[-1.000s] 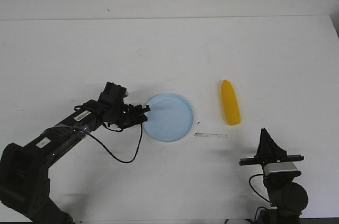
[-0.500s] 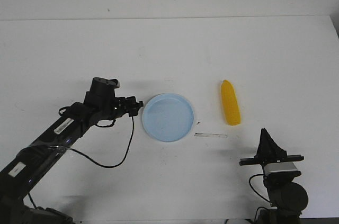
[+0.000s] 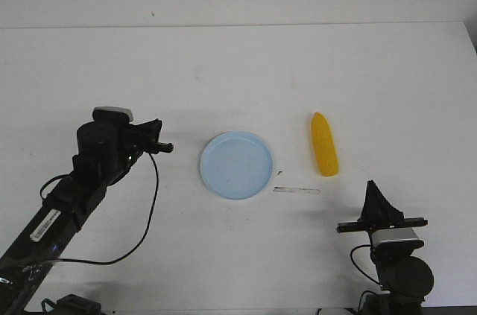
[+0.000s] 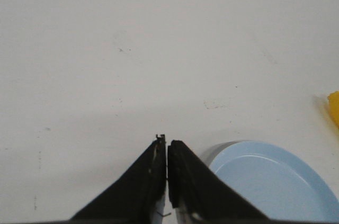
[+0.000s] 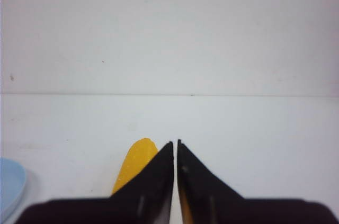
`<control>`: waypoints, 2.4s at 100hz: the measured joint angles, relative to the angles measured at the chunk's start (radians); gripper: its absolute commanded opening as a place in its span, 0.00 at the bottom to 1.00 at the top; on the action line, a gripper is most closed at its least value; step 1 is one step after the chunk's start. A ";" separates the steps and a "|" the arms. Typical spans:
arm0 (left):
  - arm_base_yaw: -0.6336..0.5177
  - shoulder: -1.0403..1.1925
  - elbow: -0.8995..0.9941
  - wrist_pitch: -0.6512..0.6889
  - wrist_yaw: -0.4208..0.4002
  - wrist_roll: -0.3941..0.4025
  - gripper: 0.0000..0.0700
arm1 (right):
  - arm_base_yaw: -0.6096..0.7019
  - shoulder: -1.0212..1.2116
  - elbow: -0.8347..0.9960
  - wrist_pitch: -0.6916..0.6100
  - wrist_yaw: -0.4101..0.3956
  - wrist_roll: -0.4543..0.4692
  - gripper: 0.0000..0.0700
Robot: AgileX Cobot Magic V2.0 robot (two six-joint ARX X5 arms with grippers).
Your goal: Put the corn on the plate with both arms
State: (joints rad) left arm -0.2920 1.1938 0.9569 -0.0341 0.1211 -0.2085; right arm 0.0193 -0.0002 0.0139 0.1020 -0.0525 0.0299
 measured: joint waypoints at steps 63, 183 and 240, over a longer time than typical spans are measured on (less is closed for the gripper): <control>0.234 -0.486 -0.408 0.228 -0.003 0.117 0.00 | 0.000 0.000 0.000 0.000 0.000 0.000 0.02; 0.301 -0.948 -0.570 -0.003 -0.018 0.177 0.00 | 0.000 0.000 0.000 0.000 0.000 0.000 0.02; 0.301 -0.948 -0.570 -0.003 -0.018 0.177 0.00 | 0.000 0.000 0.000 0.000 0.000 0.000 0.02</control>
State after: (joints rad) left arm 0.0093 0.2455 0.3870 -0.0372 0.1028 -0.0319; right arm 0.0193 -0.0002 0.0139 0.1020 -0.0525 0.0299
